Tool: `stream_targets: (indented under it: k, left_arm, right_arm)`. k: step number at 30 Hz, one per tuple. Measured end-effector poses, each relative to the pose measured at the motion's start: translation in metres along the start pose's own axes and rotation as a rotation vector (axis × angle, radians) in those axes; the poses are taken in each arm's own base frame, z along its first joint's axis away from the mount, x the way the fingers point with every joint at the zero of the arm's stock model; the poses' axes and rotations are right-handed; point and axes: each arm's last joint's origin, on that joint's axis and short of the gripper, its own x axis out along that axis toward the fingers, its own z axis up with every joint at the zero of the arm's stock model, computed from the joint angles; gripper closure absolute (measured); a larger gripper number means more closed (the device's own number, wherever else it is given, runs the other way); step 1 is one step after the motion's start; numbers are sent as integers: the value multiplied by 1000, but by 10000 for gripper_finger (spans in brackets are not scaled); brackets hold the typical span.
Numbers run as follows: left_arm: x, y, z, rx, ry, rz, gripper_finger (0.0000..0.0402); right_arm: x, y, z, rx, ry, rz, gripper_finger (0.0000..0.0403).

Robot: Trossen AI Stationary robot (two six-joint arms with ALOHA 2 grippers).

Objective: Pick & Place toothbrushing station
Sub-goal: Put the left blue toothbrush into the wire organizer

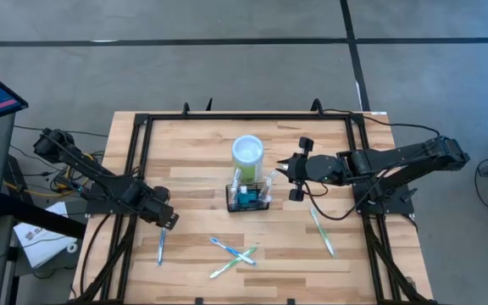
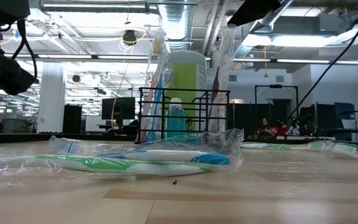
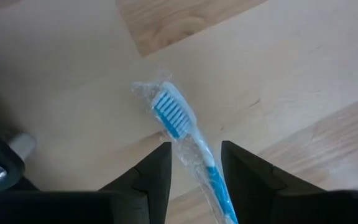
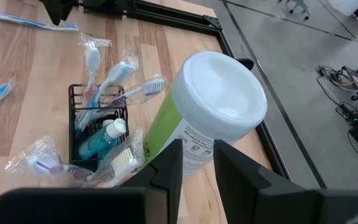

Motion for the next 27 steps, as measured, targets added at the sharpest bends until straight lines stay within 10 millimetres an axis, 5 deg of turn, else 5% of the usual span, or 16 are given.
stream_targets:
  k: [19, 27]
  left_arm:
    - [14, 10, 2, -20, -28, 7, 272]
    - [13, 9, 2, -19, -30, -10, 336]
  right_arm:
    - [0, 0, 0, 2, -3, -1, 321]
    - [0, 0, 0, 2, -3, 0, 321]
